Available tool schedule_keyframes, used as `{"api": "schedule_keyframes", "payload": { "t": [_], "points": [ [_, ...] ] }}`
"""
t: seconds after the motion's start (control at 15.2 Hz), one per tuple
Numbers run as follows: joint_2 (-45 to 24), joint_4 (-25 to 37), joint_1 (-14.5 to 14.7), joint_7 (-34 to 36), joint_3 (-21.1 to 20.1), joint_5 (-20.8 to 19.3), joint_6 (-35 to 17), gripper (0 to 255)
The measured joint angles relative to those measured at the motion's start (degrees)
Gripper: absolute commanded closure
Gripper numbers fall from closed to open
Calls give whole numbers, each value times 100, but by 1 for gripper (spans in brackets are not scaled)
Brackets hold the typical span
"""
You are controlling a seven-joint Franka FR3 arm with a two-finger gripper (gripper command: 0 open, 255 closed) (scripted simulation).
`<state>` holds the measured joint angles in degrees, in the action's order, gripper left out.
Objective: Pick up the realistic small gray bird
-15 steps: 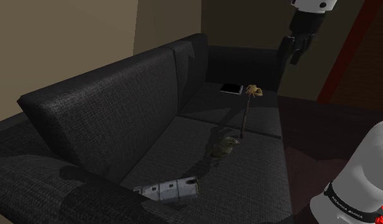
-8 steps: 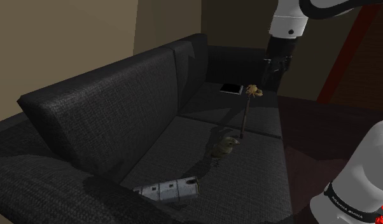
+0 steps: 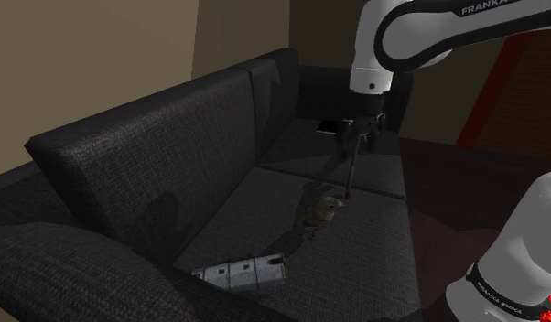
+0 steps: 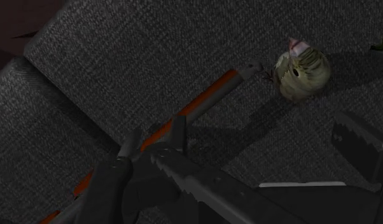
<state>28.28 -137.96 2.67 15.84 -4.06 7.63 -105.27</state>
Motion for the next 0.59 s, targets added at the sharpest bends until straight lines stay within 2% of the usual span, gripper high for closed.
{"api": "schedule_keyframes", "payload": {
  "t": [0.59],
  "points": [
    [-1696,135,296,412,-280,832,-935,0]
  ]
}}
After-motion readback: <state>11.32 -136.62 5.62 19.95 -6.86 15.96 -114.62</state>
